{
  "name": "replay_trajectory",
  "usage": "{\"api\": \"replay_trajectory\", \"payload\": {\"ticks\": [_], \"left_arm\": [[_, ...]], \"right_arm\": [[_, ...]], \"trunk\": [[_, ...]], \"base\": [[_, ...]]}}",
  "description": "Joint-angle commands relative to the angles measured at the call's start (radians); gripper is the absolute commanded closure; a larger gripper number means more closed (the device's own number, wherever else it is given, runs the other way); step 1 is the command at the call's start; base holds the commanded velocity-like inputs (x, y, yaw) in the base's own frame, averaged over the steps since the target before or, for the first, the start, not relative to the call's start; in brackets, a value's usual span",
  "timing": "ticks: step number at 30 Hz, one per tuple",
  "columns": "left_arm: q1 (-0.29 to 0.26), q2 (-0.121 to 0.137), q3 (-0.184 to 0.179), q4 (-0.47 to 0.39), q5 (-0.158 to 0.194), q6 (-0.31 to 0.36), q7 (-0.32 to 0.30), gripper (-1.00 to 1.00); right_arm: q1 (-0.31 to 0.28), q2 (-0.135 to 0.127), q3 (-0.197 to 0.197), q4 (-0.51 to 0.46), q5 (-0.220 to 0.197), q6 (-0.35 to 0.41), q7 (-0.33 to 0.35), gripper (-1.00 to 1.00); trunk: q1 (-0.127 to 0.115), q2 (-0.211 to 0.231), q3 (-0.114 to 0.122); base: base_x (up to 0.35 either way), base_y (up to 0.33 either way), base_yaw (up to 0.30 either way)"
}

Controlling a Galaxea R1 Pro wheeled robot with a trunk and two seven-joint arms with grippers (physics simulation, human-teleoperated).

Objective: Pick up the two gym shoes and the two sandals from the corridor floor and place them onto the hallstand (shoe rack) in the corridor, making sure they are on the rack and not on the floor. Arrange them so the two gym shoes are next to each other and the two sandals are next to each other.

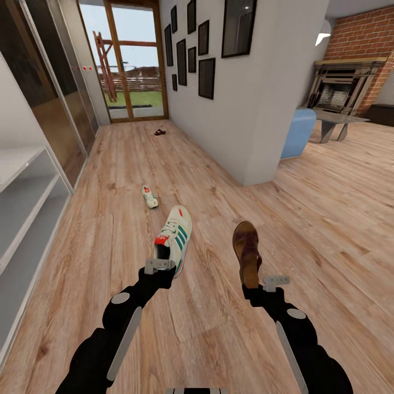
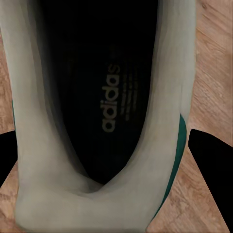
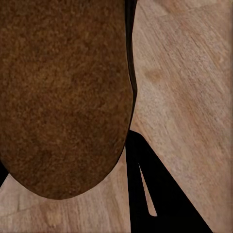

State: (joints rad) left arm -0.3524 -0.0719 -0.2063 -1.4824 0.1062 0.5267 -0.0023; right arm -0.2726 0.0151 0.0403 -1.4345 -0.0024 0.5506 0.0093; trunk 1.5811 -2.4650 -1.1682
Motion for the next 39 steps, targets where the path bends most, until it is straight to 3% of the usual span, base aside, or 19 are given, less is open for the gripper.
{"api": "replay_trajectory", "payload": {"ticks": [1, 5, 15, 25, 39], "left_arm": [[0.000, 0.000, 0.001, -0.001, 0.009, 0.006, 0.001, 1.00], [0.000, 0.000, 0.001, -0.001, 0.009, 0.006, 0.001, 1.00], [0.000, 0.000, 0.001, -0.002, 0.009, 0.004, 0.001, 1.00], [0.000, 0.000, 0.001, -0.003, 0.009, 0.005, 0.001, 1.00], [0.000, 0.000, -0.001, -0.004, 0.009, 0.006, 0.002, 1.00]], "right_arm": [[0.000, 0.000, 0.000, -0.001, -0.004, 0.006, 0.000, 1.00], [0.000, 0.000, 0.000, -0.001, -0.004, 0.006, 0.000, 1.00], [0.000, 0.000, 0.000, -0.001, -0.004, 0.006, 0.000, 1.00], [0.000, 0.000, 0.000, -0.001, -0.004, 0.006, 0.000, 1.00], [0.000, 0.000, 0.000, -0.001, -0.004, 0.006, 0.000, 1.00]], "trunk": [[-0.004, 0.007, 0.004], [-0.019, 0.035, 0.023], [-0.019, 0.035, 0.039], [0.019, -0.035, 0.024], [0.019, -0.035, 0.047]], "base": [[0.000, 0.000, 0.000], [0.000, 0.000, 0.000], [0.000, 0.000, 0.000], [0.000, 0.000, 0.000], [0.042, -0.066, 0.000]]}}
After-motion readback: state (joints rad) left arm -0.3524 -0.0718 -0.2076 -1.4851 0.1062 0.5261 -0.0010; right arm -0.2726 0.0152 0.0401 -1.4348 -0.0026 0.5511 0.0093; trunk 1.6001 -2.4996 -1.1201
